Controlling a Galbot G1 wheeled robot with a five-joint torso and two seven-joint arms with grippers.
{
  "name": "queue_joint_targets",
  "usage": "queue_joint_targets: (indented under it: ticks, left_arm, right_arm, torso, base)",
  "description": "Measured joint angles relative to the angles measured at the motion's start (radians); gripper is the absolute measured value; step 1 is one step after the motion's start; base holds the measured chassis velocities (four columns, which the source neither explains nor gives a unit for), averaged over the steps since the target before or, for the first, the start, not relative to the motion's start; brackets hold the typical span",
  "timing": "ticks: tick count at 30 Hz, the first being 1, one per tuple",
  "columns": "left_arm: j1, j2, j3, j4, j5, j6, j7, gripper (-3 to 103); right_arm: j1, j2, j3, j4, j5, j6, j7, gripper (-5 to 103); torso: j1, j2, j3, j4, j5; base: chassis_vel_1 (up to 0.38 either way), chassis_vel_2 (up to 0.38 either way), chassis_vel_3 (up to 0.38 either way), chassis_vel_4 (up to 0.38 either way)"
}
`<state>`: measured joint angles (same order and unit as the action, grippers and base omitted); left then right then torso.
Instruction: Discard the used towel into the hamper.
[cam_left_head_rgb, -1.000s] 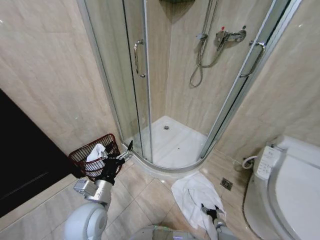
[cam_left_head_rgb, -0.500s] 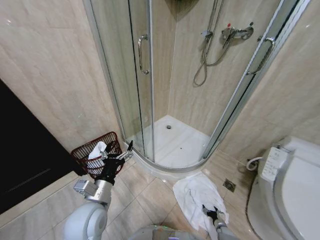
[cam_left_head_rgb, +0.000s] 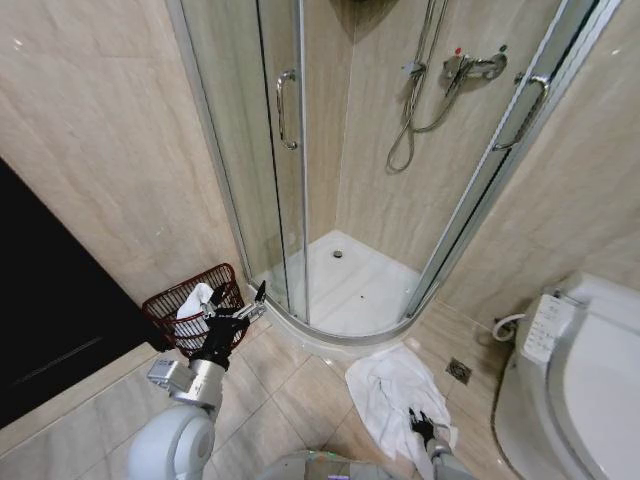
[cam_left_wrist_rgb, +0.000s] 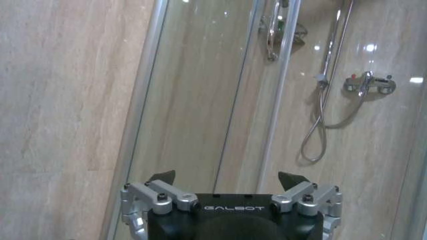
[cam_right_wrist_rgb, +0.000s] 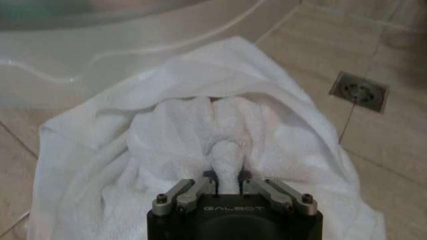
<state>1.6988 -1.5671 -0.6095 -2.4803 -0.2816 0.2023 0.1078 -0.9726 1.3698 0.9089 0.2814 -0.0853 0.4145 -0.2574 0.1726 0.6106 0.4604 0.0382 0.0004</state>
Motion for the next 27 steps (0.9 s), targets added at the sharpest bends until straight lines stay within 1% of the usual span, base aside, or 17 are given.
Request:
queue_joint_targets:
  ticks: [1,2,5,10,11,13,14,16,17,20,21,24,25,27]
  left_arm:
    - [0.0,0.0,0.0,0.0,0.0,0.0,0.0,100]
    - [0.0,0.0,0.0,0.0,0.0,0.0,0.0,100]
    - [0.0,0.0,0.0,0.0,0.0,0.0,0.0,100]
    - [0.0,0.0,0.0,0.0,0.0,0.0,0.0,100]
    - [0.0,0.0,0.0,0.0,0.0,0.0,0.0,100]
    - [0.0,0.0,0.0,0.0,0.0,0.0,0.0,100]
    - [0.0,0.0,0.0,0.0,0.0,0.0,0.0,100]
    - [0.0,0.0,0.0,0.0,0.0,0.0,0.0,100]
    - [0.0,0.0,0.0,0.0,0.0,0.0,0.0,100]
    - [0.0,0.0,0.0,0.0,0.0,0.0,0.0,100]
    - [0.0,0.0,0.0,0.0,0.0,0.0,0.0,100]
    - [0.0,0.0,0.0,0.0,0.0,0.0,0.0,100]
    - [0.0,0.0,0.0,0.0,0.0,0.0,0.0,100]
    - [0.0,0.0,0.0,0.0,0.0,0.0,0.0,100]
  right_arm:
    - [-0.01,0.001,-0.001,0.019,0.007,0.003,-0.002,16]
    - [-0.01,0.001,-0.001,0.019,0.007,0.003,-0.002,16]
    - [-0.042,0.009,-0.002,0.079,0.029,0.023,-0.005,8]
    - [-0.089,0.021,-0.007,0.165,0.041,0.048,-0.012,8]
    - [-0.104,0.024,-0.007,0.187,0.039,0.081,-0.013,8]
    - [-0.13,0.028,-0.007,0.226,0.039,0.117,-0.012,8]
    - [-0.13,0.028,-0.007,0.226,0.039,0.117,-0.012,8]
    - [-0.188,0.034,-0.008,0.322,0.047,0.147,-0.011,8]
    - [-0.188,0.034,-0.008,0.322,0.047,0.147,-0.011,8]
    - [-0.294,0.045,-0.015,0.497,0.08,0.16,-0.008,8]
    - [-0.294,0.045,-0.015,0.497,0.08,0.16,-0.008,8]
    - [-0.414,0.055,-0.024,0.716,0.154,0.158,-0.006,8]
    - [-0.414,0.055,-0.024,0.716,0.154,0.158,-0.006,8]
    - [-0.482,0.058,-0.023,0.866,0.194,0.156,-0.006,8]
  torso:
    - [0.0,0.0,0.0,0.0,-0.0001]
    - [0.0,0.0,0.0,0.0,-0.0001]
    - [0.001,0.002,0.001,0.0,0.0]
    - [0.001,0.003,0.001,0.0,-0.0006]
    - [0.001,0.003,0.001,0.0001,-0.0003]
    - [0.001,0.003,0.002,0.0002,-0.0002]
    - [0.001,0.003,0.002,0.0002,-0.0002]
    - [0.002,0.004,0.002,0.0002,-0.0003]
    - [0.002,0.004,0.002,0.0002,-0.0003]
    - [0.002,0.004,0.002,0.0,-0.0003]
    - [0.002,0.004,0.002,0.0,-0.0003]
    - [0.002,0.005,0.002,-0.0001,-0.0003]
    - [0.002,0.005,0.002,-0.0001,-0.0003]
    - [0.002,0.005,0.003,-0.0001,-0.0007]
  base:
    - [0.0,0.0,0.0,0.0]
    - [0.0,0.0,0.0,0.0]
    - [0.0,0.0,0.0,0.0]
    - [0.0,0.0,0.0,0.0]
    - [0.0,0.0,0.0,0.0]
    - [0.0,0.0,0.0,0.0]
    - [0.0,0.0,0.0,0.0]
    - [0.0,0.0,0.0,0.0]
    - [0.0,0.0,0.0,0.0]
    - [0.0,0.0,0.0,0.0]
    - [0.0,0.0,0.0,0.0]
    - [0.0,0.0,0.0,0.0]
    - [0.0,0.0,0.0,0.0]
    - [0.0,0.0,0.0,0.0]
